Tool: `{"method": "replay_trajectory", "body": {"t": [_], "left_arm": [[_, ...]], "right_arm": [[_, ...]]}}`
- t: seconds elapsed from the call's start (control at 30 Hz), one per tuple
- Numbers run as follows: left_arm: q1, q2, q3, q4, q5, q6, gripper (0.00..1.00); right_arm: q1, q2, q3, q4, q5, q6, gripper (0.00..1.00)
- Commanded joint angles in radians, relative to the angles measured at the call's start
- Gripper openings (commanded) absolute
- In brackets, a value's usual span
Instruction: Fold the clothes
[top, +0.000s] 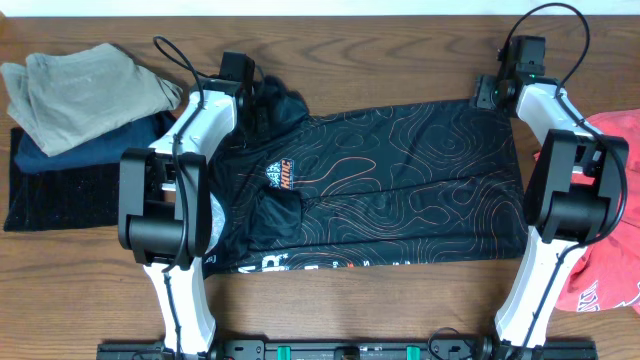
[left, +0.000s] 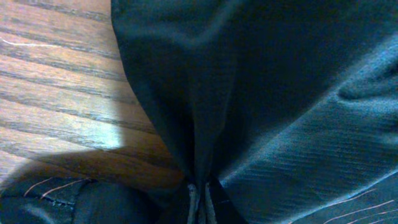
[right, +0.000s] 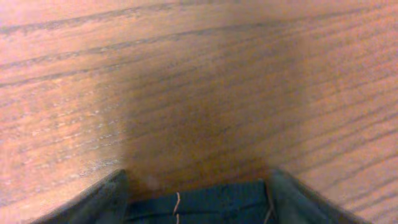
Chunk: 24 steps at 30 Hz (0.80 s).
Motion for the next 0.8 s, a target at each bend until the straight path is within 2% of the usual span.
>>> {"method": "replay_trajectory", "body": {"t": [0.0, 0.1, 0.2, 0.47, 0.63, 0.77], "left_arm": [[0.006, -0.023, -0.008, 0.003, 0.002, -0.002, 0.06], [0.006, -0.022, -0.010, 0.003, 0.002, -0.002, 0.06], [0.006, -0.022, -0.010, 0.003, 0.002, -0.001, 0.07], [0.029, -0.060, 0.005, -0.023, 0.002, 0.014, 0.06], [0.048, -0.166, 0.005, -0.032, 0.002, 0.021, 0.06], [0.050, -0.263, 0.005, -0.104, 0.002, 0.022, 0.06]], "right_arm": [[0.005, 0.045, 0.003, -0.028, 0.011, 0.014, 0.35], [0.004, 0.045, 0.003, -0.063, 0.015, 0.014, 0.13], [-0.003, 0.045, 0.003, -0.100, 0.016, 0.014, 0.01], [-0.035, 0.007, 0.006, -0.226, 0.053, 0.022, 0.01], [-0.038, -0.079, 0.006, -0.291, 0.076, 0.022, 0.02], [-0.038, -0.174, 0.006, -0.379, 0.076, 0.022, 0.01]]}}
